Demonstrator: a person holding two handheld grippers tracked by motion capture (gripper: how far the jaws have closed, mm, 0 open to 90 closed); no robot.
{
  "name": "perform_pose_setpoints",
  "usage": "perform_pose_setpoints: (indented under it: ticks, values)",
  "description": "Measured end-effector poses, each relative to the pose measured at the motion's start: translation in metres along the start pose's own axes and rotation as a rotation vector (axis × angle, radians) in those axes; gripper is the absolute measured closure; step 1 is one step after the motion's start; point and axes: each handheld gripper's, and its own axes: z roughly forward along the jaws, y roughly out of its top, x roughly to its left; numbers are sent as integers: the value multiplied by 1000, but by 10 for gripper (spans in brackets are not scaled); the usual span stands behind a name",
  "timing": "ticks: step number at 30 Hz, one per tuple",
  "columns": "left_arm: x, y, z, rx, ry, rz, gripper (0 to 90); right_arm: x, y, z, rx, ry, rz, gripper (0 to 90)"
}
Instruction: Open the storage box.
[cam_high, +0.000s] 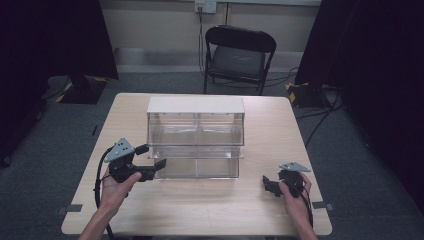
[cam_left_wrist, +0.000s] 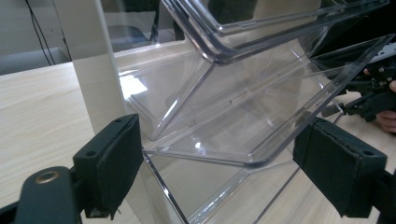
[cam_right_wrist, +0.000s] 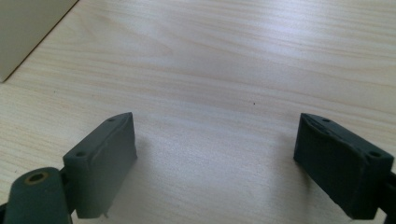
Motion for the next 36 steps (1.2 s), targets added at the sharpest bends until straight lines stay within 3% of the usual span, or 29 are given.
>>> perform_pose_setpoints:
  ticks: [7, 14, 24, 36]
  values:
    - [2, 3, 3, -9, -8, -22, 155, 0, 0, 0, 0, 0, 0, 122]
    - [2, 7, 5, -1, -6, -14, 156, 0, 0, 0, 0, 0, 0, 122]
    - [5, 13, 10, -6, -9, -50, 153, 0, 0, 0, 0, 0, -1, 122]
    - [11, 15, 13, 30, -17, -63, 178, 0, 0, 0, 0, 0, -1, 122]
